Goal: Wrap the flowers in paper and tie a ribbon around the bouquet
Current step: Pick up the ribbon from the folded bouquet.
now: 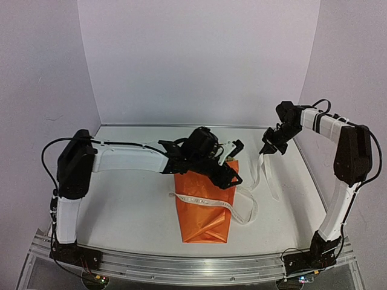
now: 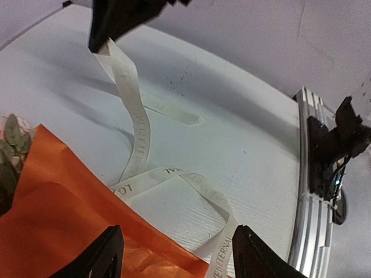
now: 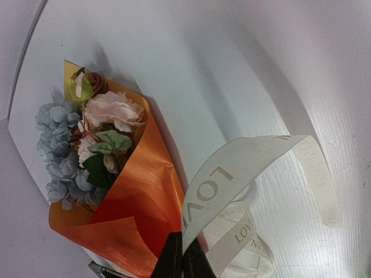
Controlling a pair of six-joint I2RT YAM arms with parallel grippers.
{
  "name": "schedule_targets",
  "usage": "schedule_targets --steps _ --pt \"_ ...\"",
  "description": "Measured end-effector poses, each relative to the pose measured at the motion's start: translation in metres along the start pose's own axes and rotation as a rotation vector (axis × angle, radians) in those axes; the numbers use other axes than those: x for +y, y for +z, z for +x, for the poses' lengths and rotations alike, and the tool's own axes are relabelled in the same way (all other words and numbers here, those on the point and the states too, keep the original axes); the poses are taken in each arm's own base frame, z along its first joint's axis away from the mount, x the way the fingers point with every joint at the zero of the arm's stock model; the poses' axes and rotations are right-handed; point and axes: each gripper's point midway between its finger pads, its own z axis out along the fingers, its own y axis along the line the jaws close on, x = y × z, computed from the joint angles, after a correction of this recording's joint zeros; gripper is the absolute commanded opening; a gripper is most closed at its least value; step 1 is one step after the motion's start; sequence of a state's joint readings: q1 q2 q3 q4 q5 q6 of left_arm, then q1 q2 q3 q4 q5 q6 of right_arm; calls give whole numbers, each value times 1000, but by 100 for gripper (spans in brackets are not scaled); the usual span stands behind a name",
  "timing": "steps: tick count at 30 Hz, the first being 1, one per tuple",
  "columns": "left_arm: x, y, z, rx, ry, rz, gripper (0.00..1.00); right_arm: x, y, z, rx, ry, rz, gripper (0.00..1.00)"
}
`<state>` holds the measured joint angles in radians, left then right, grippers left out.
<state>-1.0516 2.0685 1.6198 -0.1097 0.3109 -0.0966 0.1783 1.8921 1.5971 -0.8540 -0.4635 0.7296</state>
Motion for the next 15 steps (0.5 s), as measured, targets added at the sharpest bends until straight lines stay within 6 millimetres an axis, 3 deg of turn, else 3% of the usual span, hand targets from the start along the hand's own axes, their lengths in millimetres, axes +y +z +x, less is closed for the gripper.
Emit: schedule_targets --steps 4,8,11,15 --pt "11 -70 -8 -72 -54 -43 67 2 -2 3 -21 -24 -48 2" --pt "34 -128 15 -92 -117 -140 67 18 -10 6 -52 -65 -139 4" --pt "47 -146 56 -32 -170 -204 67 37 -20 11 -69 -114 -212 6" --pt "52 -145 116 116 -219 -233 68 68 -41 35 -73 -228 -312 7"
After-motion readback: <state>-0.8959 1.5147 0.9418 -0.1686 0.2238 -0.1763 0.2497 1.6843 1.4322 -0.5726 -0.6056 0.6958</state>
